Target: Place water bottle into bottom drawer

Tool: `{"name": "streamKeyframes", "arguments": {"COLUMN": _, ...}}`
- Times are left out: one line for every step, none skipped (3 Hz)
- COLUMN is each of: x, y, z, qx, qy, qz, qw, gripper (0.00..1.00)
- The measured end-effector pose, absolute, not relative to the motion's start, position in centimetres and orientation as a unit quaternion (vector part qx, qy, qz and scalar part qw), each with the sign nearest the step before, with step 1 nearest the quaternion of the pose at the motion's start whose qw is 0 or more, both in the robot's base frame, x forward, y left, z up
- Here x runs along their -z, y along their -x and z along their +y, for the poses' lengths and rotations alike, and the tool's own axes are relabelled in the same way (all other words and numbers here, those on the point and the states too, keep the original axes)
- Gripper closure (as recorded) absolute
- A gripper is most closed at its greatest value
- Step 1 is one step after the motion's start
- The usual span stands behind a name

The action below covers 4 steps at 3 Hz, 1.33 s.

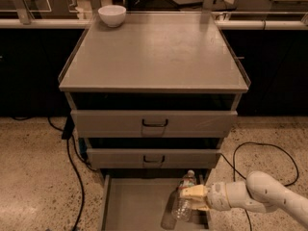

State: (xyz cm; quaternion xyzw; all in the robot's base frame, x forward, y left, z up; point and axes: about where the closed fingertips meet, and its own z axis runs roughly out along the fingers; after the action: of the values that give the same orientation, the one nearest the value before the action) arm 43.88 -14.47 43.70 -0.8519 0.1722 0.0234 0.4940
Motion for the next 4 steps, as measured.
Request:
{"name": "streamKeyframes", "arguments": {"x": -38.6, "y": -44.8, "z": -13.5, "qx": -0.045, "qy": 0.843, "qz": 0.182, "qw": 0.504, "gripper": 1.0}}
{"name": "streamKeyframes", "arguments": {"x": -38.6, "y": -44.8, "z": -13.5, "qx": -0.045, "qy": 0.843, "qz": 0.182, "qw": 0.504, "gripper": 1.0}}
{"name": "streamKeyframes", "arguments": {"x": -36.6, "y": -45.3, "z": -13.2, "qx": -0.051, "qy": 0.839, "qz": 0.181, "qw": 0.51, "gripper": 1.0}}
{"name": "streamKeyframes", "arguments": {"x": -33.0, "y": -46.5, "z": -11.9, "qx": -0.069, "qy": 0.832, "qz": 0.171, "qw": 0.523, "gripper": 1.0}}
